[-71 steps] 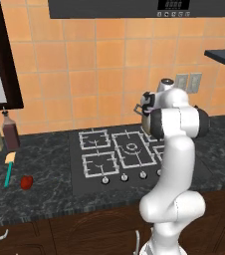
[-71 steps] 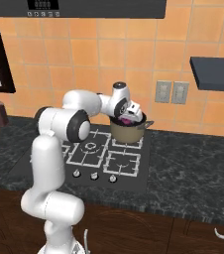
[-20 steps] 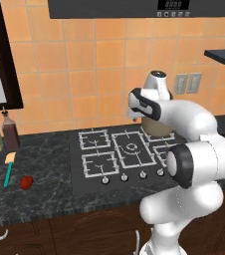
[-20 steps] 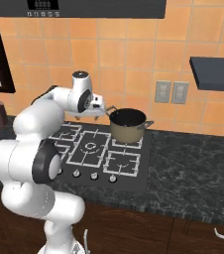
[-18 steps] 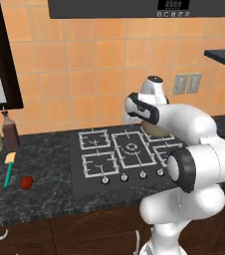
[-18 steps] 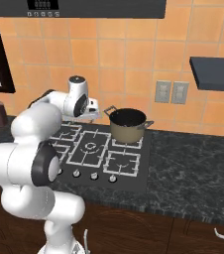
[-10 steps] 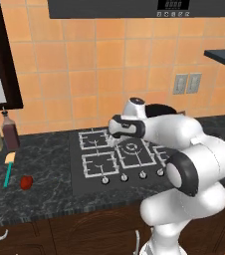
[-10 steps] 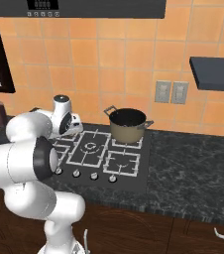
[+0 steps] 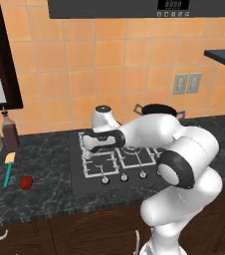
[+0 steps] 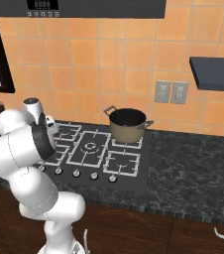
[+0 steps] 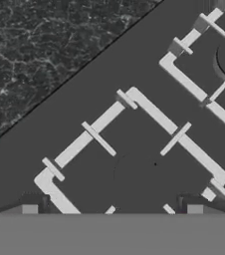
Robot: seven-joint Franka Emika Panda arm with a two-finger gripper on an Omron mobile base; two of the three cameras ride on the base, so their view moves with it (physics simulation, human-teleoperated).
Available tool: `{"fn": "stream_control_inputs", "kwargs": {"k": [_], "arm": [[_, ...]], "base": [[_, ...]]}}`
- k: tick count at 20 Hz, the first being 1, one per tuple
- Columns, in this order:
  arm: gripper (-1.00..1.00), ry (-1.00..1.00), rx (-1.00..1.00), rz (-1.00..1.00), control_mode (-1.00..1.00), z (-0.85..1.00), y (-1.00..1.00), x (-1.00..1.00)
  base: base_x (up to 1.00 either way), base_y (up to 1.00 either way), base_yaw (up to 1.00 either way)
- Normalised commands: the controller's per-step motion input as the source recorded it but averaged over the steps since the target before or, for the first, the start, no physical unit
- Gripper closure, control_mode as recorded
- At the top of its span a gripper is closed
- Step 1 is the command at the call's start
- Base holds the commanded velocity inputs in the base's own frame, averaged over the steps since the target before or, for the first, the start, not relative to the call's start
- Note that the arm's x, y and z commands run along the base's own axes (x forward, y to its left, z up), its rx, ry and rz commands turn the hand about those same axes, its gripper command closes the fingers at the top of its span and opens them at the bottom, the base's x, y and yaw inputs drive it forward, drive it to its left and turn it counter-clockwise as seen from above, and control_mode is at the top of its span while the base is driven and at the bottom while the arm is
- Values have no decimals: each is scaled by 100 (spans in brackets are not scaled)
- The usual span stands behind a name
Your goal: Put the bell pepper and onion in the pot. Retrieve the spatula and lightly stir the vegetables in the pot.
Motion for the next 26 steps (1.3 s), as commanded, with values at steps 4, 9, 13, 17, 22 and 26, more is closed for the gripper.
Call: {"fn": "stream_control_inputs", "kwargs": {"k": [4,9,13,17,22,26], "arm": [[-100,-4,0,0,-100,-15,100,-23],[-100,-2,0,0,-100,-9,100,-19],[-100,0,0,-4,-100,0,96,-10],[-100,0,0,0,-100,0,10,0],[-100,0,0,0,-100,0,4,0],[-100,1,4,-15,-100,0,31,-14]], "base": [[0,0,0],[0,0,0],[0,0,0],[0,0,0],[0,0,0],[0,0,0]]}}
